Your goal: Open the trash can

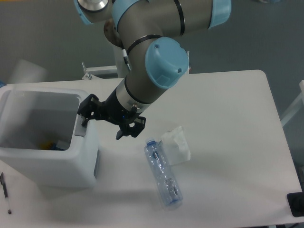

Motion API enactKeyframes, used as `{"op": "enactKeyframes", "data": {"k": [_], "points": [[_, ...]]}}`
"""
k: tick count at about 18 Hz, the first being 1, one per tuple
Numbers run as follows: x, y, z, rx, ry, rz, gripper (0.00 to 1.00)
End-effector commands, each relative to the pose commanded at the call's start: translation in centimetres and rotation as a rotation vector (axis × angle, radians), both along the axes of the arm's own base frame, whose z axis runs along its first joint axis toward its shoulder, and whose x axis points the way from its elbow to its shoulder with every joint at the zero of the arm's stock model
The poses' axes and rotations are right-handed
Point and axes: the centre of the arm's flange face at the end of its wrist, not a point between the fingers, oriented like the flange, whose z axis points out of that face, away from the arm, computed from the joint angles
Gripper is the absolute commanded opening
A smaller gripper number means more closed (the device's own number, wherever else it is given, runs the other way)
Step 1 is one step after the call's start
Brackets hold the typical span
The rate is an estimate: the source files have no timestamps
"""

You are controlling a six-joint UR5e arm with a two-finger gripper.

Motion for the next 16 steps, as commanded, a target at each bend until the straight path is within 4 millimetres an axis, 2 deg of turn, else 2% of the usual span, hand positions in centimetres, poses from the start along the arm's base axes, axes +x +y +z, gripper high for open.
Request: {"op": "enactKeyframes", "data": {"k": [4, 7, 11, 14, 16], "points": [[-0.1, -0.3, 0.7, 0.014, 0.002, 0.006, 1.0], [-0.9, -0.8, 1.0, 0.018, 0.011, 0.017, 1.0], [-3.9, -2.6, 2.1, 0.047, 0.045, 0.056, 1.0], [-7.0, -4.0, 2.4, 0.073, 0.089, 0.1, 1.0], [-9.6, -5.6, 2.3, 0.093, 0.117, 0.11, 1.0]]}}
